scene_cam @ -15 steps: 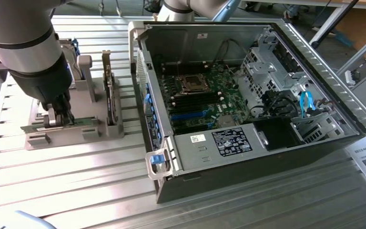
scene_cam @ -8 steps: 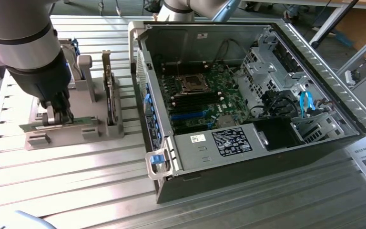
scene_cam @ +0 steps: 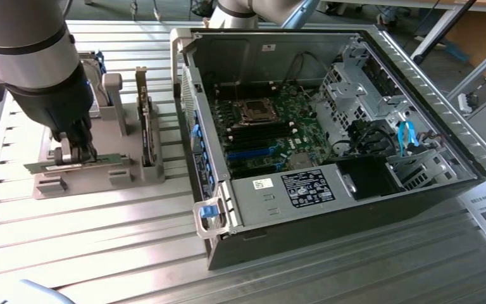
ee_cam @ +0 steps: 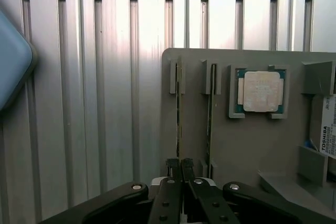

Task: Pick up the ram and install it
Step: 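Pick up the ram and move it above insertion slot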

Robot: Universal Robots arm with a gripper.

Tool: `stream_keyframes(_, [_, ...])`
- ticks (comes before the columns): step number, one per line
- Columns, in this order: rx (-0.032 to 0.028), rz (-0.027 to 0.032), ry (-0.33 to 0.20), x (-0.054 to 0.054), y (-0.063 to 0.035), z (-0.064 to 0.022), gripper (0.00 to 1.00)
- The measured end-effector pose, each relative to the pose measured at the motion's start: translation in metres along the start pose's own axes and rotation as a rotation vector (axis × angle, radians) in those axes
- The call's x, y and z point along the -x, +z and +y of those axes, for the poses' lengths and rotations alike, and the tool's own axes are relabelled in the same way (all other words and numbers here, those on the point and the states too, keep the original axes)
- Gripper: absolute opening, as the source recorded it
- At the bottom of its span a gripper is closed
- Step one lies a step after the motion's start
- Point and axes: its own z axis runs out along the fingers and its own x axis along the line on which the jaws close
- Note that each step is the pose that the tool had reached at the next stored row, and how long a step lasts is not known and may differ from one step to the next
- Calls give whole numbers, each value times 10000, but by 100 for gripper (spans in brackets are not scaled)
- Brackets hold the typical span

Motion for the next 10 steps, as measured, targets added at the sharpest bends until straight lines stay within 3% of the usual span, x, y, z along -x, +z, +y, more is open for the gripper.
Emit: stream_keyframes(10, [-1, 2, 0, 1, -77, -2, 12])
